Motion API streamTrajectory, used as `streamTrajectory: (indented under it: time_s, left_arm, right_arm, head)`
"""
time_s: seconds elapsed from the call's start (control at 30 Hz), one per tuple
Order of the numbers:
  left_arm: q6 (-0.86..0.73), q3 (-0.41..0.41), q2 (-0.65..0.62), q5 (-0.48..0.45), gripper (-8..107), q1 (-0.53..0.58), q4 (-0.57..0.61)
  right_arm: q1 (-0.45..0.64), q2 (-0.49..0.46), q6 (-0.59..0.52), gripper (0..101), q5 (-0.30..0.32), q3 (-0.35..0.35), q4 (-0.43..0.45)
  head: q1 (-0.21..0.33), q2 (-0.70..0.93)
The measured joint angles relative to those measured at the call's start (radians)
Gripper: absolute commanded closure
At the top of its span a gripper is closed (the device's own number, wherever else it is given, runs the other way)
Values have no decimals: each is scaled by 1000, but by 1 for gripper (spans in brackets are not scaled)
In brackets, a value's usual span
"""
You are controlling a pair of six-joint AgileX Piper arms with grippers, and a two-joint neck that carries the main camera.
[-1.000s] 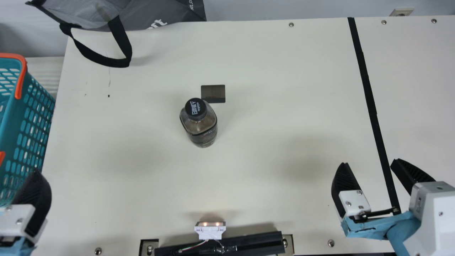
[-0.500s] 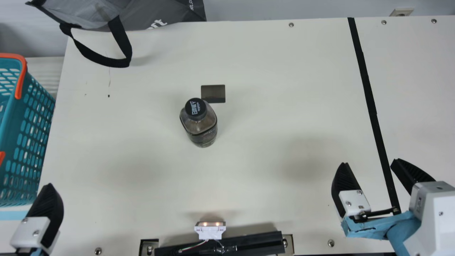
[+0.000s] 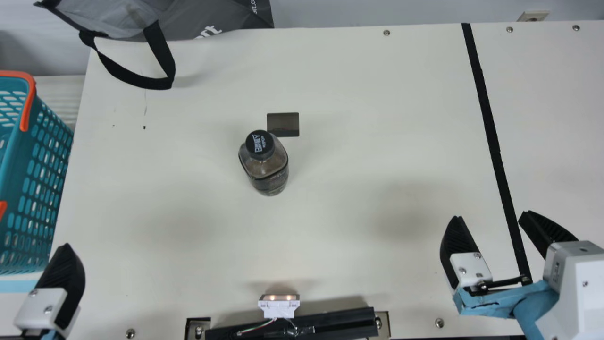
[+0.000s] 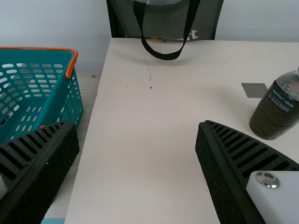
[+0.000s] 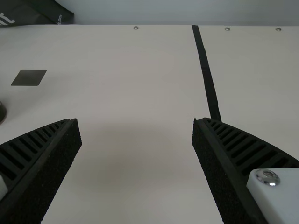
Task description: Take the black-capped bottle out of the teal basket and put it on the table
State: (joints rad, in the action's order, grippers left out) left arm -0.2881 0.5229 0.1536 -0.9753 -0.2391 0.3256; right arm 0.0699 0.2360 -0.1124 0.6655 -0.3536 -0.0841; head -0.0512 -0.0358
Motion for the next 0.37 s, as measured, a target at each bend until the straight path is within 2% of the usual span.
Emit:
streamTrajectory:
  time_s: [0.37]
  left_arm:
    - [0,0,0,0,-8,0,0]
  right_arm:
    - [0,0,0,10,-1,0,0]
  head:
    - [-5,0]
